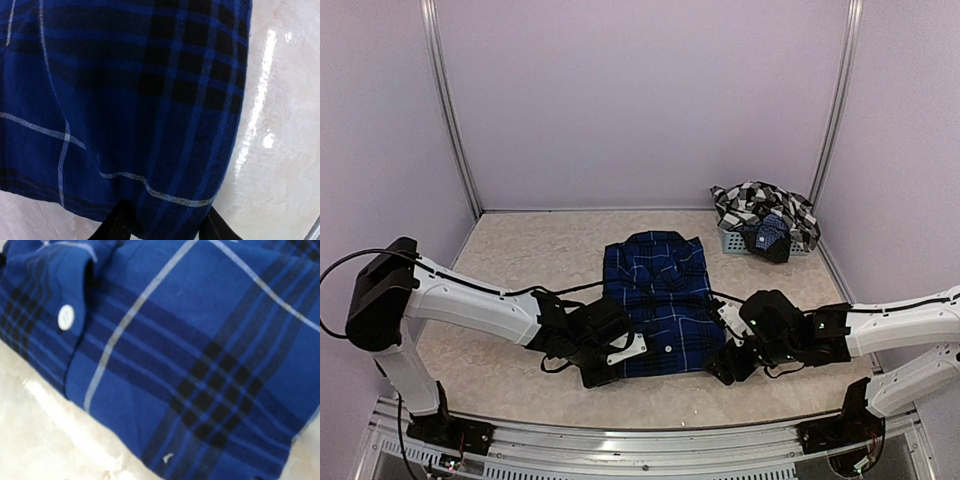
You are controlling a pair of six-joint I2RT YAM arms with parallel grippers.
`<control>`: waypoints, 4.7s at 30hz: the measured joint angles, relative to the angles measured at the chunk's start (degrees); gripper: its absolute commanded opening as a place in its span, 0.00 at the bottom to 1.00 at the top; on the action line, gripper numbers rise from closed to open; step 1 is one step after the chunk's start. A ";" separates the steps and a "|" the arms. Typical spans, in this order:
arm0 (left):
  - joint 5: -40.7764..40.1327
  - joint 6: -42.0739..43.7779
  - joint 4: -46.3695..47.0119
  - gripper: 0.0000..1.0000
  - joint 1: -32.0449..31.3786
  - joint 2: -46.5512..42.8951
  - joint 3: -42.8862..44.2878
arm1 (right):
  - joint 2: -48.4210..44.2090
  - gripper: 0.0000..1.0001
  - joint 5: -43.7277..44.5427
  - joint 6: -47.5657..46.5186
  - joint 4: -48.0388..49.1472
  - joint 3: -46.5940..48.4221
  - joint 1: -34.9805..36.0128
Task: Fold and stack the long sleeve shirts
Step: Pick up the 2/3-rectangle-folded shirt from the center of the board, then fold the 2/3-rectangle-folded shirt at the center of the board.
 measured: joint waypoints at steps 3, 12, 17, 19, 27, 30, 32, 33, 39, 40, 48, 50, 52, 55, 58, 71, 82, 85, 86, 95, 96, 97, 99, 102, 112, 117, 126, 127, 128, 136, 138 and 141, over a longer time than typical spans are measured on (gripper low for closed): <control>0.61 0.13 0.04 0.30 0.13 1.53 0.42 | -0.07 0.76 0.15 0.00 -0.46 0.09 0.00; 3.23 -1.55 -1.07 0.08 0.13 2.12 1.07 | -4.79 0.78 0.90 -0.02 -1.40 0.26 0.00; 7.15 -1.77 -2.80 0.02 0.26 0.81 0.70 | -5.01 0.75 0.26 -0.37 -1.81 0.37 0.00; 9.51 -1.33 -4.07 0.00 0.22 -0.83 -0.13 | -5.16 0.74 -0.26 -0.76 -1.81 0.37 0.07; 19.37 0.96 -9.46 0.00 0.26 -4.90 -0.96 | -8.17 0.75 2.51 -1.99 -0.96 -1.09 8.72; 21.62 1.27 -10.47 0.00 0.46 -5.14 -0.98 | -7.69 0.75 4.92 -2.40 -0.83 -1.11 12.63; 22.60 1.44 -10.95 0.00 0.81 -5.46 -1.11 | -5.95 0.76 6.64 -2.71 -0.74 -1.09 14.62; 23.06 1.60 -11.08 0.00 1.16 -5.68 -1.22 | -5.29 0.77 6.99 -2.82 -0.79 -1.09 14.95; 24.68 2.21 -11.37 0.00 2.62 -6.75 -1.38 | 1.33 0.76 10.25 -3.48 -1.55 0.39 15.85; 24.72 2.32 -11.37 0.00 2.80 -6.84 -1.40 | 3.02 0.76 10.84 -3.52 -1.92 1.38 15.98; 24.85 3.04 -11.39 0.00 4.13 -7.02 -1.97 | 12.09 0.73 14.80 -4.79 -4.74 6.71 17.38; 24.87 3.13 -11.39 0.00 4.17 -7.02 -1.97 | 13.62 0.71 15.34 -5.20 -5.29 7.48 17.38; 24.85 3.17 -11.39 0.00 4.20 -7.02 -1.99 | 15.28 0.67 15.65 -5.75 -5.64 8.17 17.44; 24.87 3.30 -11.34 0.00 4.26 -7.02 -2.10 | 17.90 0.60 15.93 -6.25 -6.12 9.01 17.68; 24.87 3.39 -11.30 0.00 4.63 -7.21 -2.45 | 20.50 0.31 16.39 -6.54 -6.73 9.84 17.75; 26.86 4.13 -11.82 0.00 5.01 -7.82 -2.86 | 20.98 0.00 7.87 -4.66 -13.22 13.77 19.98; 36.04 2.51 -14.60 0.00 4.66 -10.10 -1.11 | 9.09 0.00 -15.98 1.09 -17.99 14.08 20.28; 38.62 1.73 -14.73 0.00 5.03 -11.34 -0.94 | 5.92 0.00 -20.90 2.01 -17.53 13.46 19.17; 39.67 1.49 -14.73 0.00 5.20 -12.24 -0.94 | 4.39 0.00 -22.77 2.40 -17.29 12.94 18.40; 46.49 -5.64 -11.80 0.00 8.20 -23.74 -1.01 | -4.81 0.00 -33.14 4.24 -13.64 9.25 10.73; 47.34 -6.71 -11.52 0.00 8.61 -23.87 -1.01 | -5.99 0.00 -34.21 4.74 -12.48 8.11 9.49; 48.28 -7.78 -11.23 0.00 9.20 -23.74 -0.98 | -7.21 0.00 -35.26 5.31 -11.26 6.84 8.07; 50.45 -9.64 -10.78 0.00 10.93 -22.62 -0.72 | -9.46 0.00 -37.13 6.69 -9.18 4.70 4.92; 53.57 -12.02 -10.34 0.00 13.73 -19.43 0.87 | -11.61 0.00 -40.02 8.81 -5.99 2.47 -0.07; 64.59 -13.79 -11.34 0.00 24.35 -5.31 11.50 | -6.86 0.00 -47.47 11.47 -1.92 2.19 -12.00; 68.02 -14.71 -11.06 0.02 26.69 0.94 18.97 | -5.88 0.00 -49.77 11.74 -1.68 3.17 -19.54; 70.66 -24.09 -1.92 0.61 30.67 10.38 22.95 | -2.58 0.00 -55.67 14.01 0.46 3.06 -28.61; 70.71 -25.90 0.26 0.65 31.23 10.58 22.95 | -2.05 0.00 -56.50 14.51 1.38 2.91 -29.62; 70.77 -27.12 2.40 0.67 31.67 10.62 22.95 | -1.60 0.00 -57.13 14.82 2.10 2.78 -30.36; 66.12 -35.93 17.68 0.74 34.38 10.43 23.02 | 5.33 0.00 -62.93 17.62 10.32 2.10 -38.34; 63.34 -36.89 19.58 0.74 34.86 9.81 22.53 | 7.32 0.00 -63.93 17.68 11.82 2.10 -40.22; 59.06 -37.24 20.31 0.76 35.58 8.09 21.59 | 11.08 0.00 -65.55 17.51 13.51 2.62 -42.69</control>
